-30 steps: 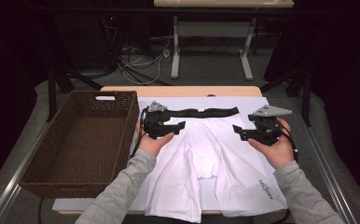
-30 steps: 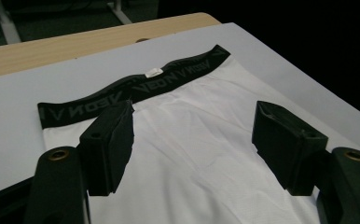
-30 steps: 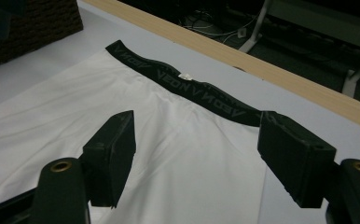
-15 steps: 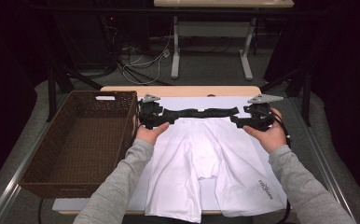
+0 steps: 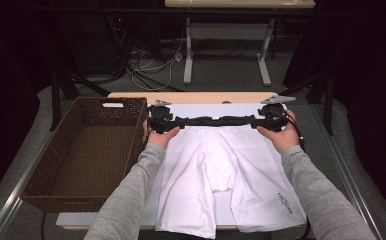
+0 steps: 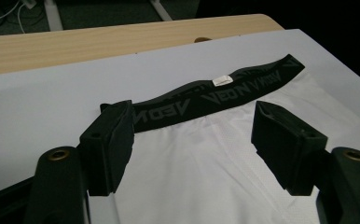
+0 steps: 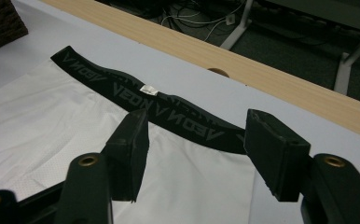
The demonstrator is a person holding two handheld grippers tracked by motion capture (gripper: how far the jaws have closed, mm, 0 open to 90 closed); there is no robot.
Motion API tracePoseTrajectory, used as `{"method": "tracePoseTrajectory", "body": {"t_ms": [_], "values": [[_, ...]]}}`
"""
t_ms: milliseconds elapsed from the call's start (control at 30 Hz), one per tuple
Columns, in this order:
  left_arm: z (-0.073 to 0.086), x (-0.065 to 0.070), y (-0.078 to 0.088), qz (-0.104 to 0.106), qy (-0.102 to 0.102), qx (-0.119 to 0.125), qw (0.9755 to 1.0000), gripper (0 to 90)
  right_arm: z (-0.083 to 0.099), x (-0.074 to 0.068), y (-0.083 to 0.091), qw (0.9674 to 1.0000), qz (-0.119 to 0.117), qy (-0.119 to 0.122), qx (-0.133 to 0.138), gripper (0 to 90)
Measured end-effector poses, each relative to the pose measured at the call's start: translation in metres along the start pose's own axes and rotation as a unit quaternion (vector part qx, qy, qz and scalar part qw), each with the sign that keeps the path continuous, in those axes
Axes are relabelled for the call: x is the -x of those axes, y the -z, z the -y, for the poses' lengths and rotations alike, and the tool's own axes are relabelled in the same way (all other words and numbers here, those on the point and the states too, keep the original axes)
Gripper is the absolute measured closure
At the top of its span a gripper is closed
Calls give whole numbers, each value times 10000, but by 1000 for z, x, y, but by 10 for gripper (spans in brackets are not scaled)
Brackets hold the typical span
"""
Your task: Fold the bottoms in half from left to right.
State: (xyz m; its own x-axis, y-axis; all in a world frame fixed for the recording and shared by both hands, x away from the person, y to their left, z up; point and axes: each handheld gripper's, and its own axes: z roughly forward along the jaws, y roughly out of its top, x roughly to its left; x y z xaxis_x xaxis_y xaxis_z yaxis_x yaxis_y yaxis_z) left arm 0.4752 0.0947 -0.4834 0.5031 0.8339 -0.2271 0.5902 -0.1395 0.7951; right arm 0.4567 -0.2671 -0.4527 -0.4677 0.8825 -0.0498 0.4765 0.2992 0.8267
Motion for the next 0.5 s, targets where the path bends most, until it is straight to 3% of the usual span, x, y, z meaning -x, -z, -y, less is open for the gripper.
{"method": "tracePoseTrajectory", "body": {"t_ms": [133, 233, 500], "values": [[-1, -4, -2, -117, -73, 5, 9999, 328, -2, 2, -5, 9999, 81, 71, -92, 418], [-2, -8, -3, -129, 65, 69, 9999, 336, -4, 4, -8, 9999, 118, 70, -102, 418], [0, -16, -5, -199, 69, 25, 9998, 359, -3, 7, -16, 9997, 196, 76, -133, 418]]}}
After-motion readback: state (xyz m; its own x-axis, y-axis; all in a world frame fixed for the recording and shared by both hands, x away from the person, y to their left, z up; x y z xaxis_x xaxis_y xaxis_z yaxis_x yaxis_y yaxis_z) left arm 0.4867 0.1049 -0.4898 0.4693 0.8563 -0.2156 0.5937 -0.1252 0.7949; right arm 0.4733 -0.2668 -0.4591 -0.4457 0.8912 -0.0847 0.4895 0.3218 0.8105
